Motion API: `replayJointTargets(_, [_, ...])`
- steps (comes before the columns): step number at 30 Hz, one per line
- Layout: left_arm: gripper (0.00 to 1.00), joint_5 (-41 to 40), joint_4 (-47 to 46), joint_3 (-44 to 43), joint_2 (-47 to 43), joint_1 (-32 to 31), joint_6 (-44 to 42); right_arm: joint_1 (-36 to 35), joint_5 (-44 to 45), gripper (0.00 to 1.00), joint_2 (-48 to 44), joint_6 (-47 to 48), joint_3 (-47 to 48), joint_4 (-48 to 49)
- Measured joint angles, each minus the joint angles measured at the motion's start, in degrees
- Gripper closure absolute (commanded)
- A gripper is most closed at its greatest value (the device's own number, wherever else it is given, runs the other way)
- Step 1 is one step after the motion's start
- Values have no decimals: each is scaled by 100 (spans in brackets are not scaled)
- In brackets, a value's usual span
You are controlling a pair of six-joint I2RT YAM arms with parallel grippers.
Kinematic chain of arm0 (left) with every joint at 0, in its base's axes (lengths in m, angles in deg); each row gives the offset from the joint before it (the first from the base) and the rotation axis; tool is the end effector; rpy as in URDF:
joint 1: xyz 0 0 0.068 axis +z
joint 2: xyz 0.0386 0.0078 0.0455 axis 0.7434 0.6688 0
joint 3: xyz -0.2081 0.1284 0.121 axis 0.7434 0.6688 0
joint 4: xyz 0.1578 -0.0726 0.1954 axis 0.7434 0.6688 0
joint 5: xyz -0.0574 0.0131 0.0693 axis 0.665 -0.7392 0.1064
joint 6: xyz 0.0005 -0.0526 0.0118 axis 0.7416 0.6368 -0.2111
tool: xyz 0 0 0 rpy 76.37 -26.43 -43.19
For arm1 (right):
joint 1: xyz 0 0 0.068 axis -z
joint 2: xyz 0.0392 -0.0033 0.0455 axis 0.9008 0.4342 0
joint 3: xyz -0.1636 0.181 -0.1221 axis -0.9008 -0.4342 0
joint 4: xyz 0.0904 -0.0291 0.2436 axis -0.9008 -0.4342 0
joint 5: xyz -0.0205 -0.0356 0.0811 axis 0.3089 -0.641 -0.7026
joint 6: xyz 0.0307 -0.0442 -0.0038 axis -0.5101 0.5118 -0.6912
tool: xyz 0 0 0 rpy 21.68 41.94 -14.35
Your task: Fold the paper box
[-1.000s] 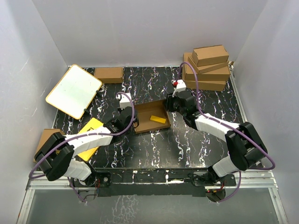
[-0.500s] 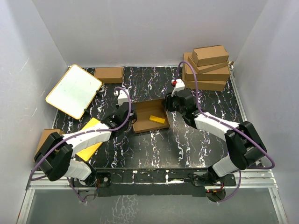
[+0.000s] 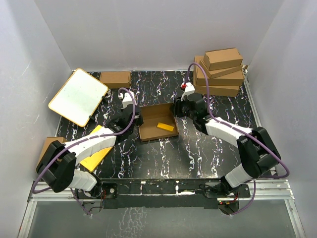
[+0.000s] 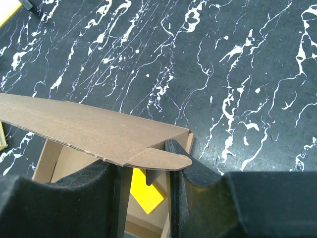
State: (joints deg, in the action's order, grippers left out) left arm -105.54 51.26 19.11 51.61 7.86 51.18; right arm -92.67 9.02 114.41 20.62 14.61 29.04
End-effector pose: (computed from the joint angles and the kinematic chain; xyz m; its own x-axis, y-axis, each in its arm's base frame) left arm 0.2408 -0.1817 0.2405 -0.4140 -0.2353 -0.8793 0.0472 0.9591 -0.2789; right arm 0.2919 0.1611 0.2242 -0.5058 0.0244 -0.8623 -0.4211 0.8654 0.2715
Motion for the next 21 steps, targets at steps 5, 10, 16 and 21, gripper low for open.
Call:
replayJointTargets(5, [100, 168, 144, -81, 0, 103, 48, 9, -22, 64, 74, -11, 92, -22])
replayJointTargets(10, [100, 313, 258, -188, 42, 186, 74, 9, -24, 64, 90, -24, 125, -85])
replayJointTargets(16, [100, 407, 291, -219, 59, 236, 83, 39, -79, 64, 127, -168, 186, -140])
replayJointTargets(21, [100, 459, 291, -219, 61, 258, 103, 42, -85, 64, 127, -210, 186, -146])
